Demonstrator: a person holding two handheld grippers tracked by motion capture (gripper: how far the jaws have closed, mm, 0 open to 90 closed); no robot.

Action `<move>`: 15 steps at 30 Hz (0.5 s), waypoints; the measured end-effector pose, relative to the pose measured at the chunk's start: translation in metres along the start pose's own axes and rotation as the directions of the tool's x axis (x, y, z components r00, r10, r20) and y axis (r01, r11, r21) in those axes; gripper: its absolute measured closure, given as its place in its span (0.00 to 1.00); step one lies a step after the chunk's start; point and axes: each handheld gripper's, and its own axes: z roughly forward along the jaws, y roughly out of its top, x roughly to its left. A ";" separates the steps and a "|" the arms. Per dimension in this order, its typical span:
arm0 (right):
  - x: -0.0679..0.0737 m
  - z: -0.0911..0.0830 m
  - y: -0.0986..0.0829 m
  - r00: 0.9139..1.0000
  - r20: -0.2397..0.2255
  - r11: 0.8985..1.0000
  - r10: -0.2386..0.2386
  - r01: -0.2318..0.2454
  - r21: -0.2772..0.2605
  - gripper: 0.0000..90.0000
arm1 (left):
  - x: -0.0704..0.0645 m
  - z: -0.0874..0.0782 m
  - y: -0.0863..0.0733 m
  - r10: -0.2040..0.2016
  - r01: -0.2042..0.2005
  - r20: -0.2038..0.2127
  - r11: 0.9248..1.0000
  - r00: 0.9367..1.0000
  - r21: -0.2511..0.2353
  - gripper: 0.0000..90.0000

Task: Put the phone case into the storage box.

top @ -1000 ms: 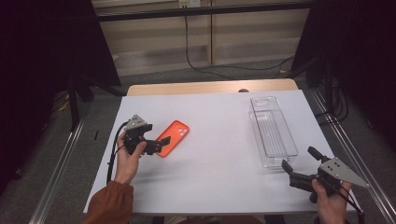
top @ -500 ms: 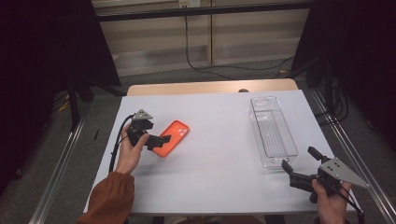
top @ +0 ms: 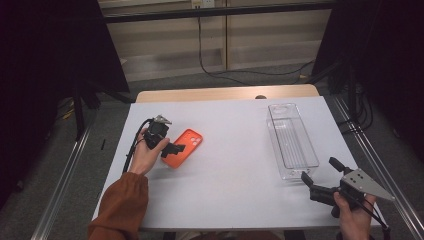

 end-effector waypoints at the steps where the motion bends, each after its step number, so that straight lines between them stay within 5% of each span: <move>1: 0.000 0.000 0.000 1.000 0.001 1.000 0.000 0.000 0.000 0.00 | 0.000 0.002 0.001 -0.001 0.001 0.001 1.000 1.000 0.015 0.05; 15: 0.000 0.000 0.000 1.000 0.000 1.000 -0.004 0.004 -0.007 0.00 | -0.005 0.018 0.007 0.063 -0.064 0.014 0.992 0.998 0.105 0.05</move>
